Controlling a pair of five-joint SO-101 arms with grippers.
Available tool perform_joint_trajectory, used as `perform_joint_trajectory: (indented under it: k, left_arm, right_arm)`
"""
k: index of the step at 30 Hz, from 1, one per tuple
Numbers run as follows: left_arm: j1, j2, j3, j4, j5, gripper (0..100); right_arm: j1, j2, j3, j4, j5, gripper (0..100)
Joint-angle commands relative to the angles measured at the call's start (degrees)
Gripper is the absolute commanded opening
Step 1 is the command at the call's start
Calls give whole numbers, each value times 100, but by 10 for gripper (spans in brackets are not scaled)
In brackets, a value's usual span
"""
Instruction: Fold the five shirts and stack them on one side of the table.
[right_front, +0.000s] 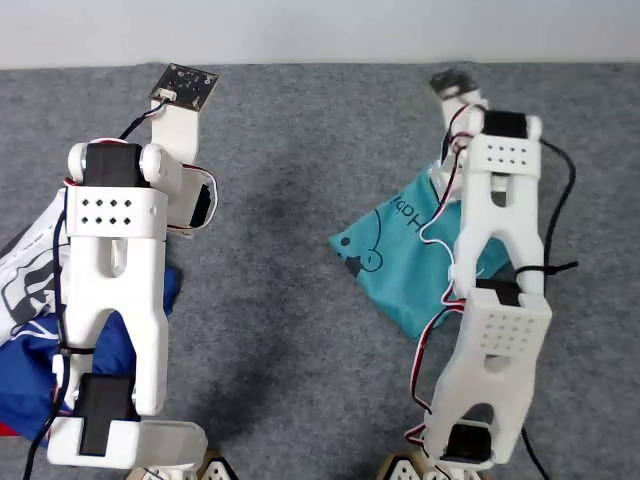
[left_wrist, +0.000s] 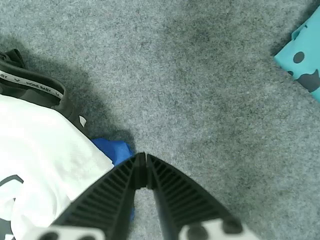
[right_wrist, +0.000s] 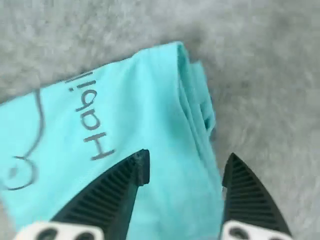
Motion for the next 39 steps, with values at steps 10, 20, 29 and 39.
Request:
perform_joint_trajectory:
  k: [10,20,29,39]
  left_arm:
    - [9,-202,-13,105,-44,6]
    - [9,-202,-13,105,-62,6]
    - [9,-193,-13,105,-70,6]
    - [9,-193,-13,35,-70,6]
  right_arm:
    - [-453,-593,-563,1349,-3270,205]
    - [-497,-629,633,1358,-5046,431]
    - [-505,-163,1020,936,-5073,431]
    - [-488,1376,976,-189,-5073,431]
